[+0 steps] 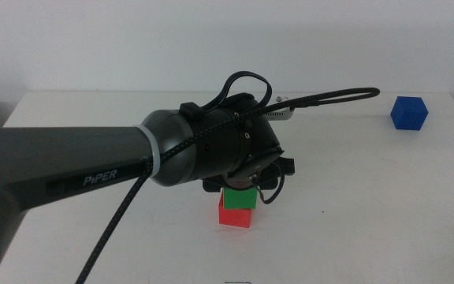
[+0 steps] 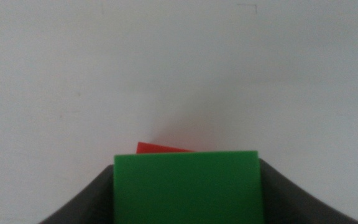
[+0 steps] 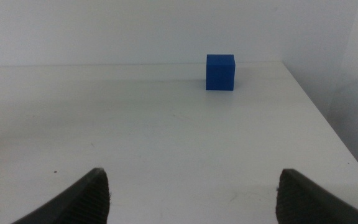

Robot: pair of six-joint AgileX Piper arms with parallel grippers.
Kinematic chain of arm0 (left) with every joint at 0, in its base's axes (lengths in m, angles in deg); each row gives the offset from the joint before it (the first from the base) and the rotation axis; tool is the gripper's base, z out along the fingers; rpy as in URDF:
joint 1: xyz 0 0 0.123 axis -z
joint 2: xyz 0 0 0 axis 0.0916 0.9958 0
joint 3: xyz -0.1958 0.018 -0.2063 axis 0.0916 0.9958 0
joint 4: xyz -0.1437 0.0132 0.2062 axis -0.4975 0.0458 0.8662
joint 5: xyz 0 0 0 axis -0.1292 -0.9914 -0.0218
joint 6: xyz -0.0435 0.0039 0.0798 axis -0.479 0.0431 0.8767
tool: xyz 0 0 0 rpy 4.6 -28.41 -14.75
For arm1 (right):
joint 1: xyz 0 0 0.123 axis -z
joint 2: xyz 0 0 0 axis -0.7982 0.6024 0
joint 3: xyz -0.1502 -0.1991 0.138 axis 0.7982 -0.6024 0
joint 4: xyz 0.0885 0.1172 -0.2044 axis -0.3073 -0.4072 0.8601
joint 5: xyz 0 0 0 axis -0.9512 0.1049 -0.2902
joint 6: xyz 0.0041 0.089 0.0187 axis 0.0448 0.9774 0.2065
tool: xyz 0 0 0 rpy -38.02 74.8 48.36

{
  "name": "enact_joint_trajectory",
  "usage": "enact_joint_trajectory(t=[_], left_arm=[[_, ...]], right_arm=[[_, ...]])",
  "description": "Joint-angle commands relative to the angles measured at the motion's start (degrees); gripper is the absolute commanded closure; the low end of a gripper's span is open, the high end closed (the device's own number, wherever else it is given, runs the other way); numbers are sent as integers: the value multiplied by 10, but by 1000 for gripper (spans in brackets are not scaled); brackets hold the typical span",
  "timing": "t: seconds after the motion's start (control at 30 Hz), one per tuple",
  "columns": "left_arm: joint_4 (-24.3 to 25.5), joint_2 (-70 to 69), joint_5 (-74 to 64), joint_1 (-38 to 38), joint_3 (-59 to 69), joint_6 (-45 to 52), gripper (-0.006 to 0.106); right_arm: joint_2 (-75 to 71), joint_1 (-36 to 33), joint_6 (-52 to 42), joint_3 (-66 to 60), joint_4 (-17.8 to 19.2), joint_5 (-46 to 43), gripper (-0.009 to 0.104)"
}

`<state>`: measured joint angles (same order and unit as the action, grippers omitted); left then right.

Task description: Stack red cubes first, then green, then blue cubes in a specific spot.

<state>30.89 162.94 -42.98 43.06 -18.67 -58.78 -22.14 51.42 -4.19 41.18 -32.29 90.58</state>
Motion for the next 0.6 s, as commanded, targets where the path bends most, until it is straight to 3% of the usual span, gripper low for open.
enact_joint_trajectory(t=[0.0, 0.3, 0.57], left_arm=[[13, -28, 0, 1, -17, 8, 32], [26, -29, -7, 1, -17, 43, 11], [25, -49, -2, 1, -17, 59, 9]], right_arm=[[-9, 1, -5, 14, 7, -43, 1], [-9, 1, -5, 14, 7, -43, 1], [-9, 1, -5, 14, 7, -43, 1]])
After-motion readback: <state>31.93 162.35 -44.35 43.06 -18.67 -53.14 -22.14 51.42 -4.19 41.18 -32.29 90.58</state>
